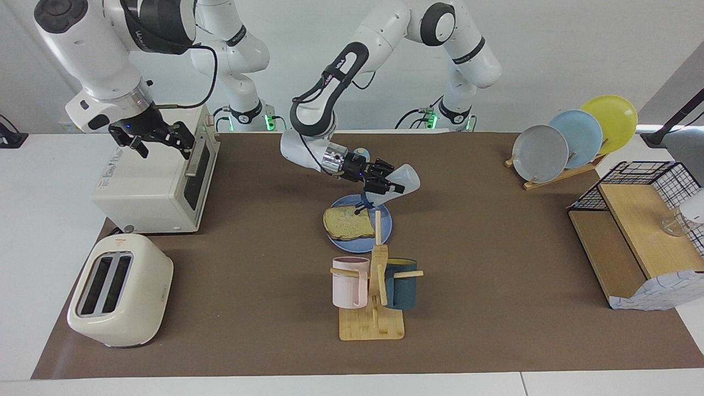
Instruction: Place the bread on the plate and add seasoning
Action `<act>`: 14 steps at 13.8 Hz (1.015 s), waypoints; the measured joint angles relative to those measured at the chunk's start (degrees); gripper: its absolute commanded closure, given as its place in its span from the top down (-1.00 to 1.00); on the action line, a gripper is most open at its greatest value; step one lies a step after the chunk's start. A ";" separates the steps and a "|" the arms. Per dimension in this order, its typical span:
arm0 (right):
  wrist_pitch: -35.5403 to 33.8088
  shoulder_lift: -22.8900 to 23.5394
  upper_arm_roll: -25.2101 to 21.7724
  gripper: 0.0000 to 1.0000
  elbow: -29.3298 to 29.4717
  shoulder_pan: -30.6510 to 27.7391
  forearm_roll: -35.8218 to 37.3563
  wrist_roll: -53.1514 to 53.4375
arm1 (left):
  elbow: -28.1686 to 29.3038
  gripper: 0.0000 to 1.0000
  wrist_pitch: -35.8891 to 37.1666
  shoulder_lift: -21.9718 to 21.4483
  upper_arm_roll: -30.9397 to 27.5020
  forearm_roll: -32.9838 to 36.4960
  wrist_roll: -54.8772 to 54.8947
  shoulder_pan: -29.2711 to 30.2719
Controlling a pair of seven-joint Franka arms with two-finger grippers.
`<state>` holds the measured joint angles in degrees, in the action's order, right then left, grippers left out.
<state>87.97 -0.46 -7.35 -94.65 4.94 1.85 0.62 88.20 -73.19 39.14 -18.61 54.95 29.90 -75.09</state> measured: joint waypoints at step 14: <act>0.17 -0.01 0.28 1.00 0.07 0.17 0.00 -0.02 | 0.31 -1.00 -2.50 0.14 0.07 0.21 0.22 3.20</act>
<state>88.15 -0.47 -7.07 -94.57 5.11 1.85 0.59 88.52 -75.70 39.28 -18.54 55.16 30.11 -71.88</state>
